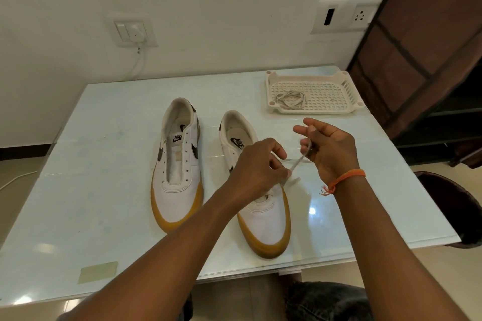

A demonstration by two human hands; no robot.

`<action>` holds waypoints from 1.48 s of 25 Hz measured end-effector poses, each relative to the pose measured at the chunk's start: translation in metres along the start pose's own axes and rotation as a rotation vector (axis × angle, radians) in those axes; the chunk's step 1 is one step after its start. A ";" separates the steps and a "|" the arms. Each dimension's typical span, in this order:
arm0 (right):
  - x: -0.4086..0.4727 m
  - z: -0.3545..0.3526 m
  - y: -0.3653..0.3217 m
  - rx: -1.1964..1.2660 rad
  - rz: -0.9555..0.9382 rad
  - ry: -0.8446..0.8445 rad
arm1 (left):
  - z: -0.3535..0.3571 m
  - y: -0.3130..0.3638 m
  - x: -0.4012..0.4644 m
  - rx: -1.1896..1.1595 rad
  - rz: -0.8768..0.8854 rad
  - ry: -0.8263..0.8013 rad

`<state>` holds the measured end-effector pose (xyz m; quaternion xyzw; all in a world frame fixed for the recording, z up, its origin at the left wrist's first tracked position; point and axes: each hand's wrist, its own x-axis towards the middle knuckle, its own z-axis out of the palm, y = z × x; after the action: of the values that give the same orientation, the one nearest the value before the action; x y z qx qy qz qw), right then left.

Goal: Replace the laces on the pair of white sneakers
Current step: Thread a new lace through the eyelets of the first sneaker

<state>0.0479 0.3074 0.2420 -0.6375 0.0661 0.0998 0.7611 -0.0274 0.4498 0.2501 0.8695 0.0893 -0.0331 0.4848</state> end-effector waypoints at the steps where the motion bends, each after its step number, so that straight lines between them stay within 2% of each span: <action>1: 0.000 0.002 0.001 -0.071 -0.061 0.003 | -0.007 -0.001 0.001 0.001 -0.009 0.060; 5: -0.003 0.015 0.006 -0.436 -0.405 -0.035 | -0.053 -0.019 0.009 -0.035 -0.149 0.402; 7: -0.008 0.026 0.016 -0.643 -0.575 -0.093 | -0.071 -0.030 0.007 -0.009 -0.269 0.398; 9: -0.015 0.037 0.033 -0.801 -0.695 -0.161 | -0.078 -0.036 0.003 0.016 -0.355 0.322; 13: -0.025 0.053 0.059 -1.051 -0.889 -0.165 | -0.065 -0.037 -0.001 -0.068 -0.330 0.296; 18: -0.028 0.059 0.064 -1.171 -0.933 -0.128 | -0.049 -0.037 0.009 0.125 -0.229 0.413; 23: -0.026 0.056 0.061 -1.191 -0.873 -0.152 | -0.053 -0.042 0.019 -0.096 -0.338 0.361; 27: -0.025 0.056 0.059 -1.223 -0.834 -0.296 | -0.056 -0.041 0.017 -0.193 -0.345 0.310; 29: -0.022 0.054 0.057 -1.175 -0.809 -0.317 | -0.058 -0.039 0.016 -0.236 -0.354 0.277; 34: -0.014 0.046 0.049 -1.038 -0.776 -0.303 | -0.059 -0.035 0.016 -0.258 -0.320 0.196; 37: -0.015 0.046 0.045 -1.061 -0.765 -0.329 | -0.058 -0.036 0.015 -0.252 -0.314 0.171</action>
<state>0.0217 0.3590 0.2101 -0.8800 -0.3389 -0.0621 0.3269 -0.0207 0.5195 0.2489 0.7770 0.2679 -0.0229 0.5692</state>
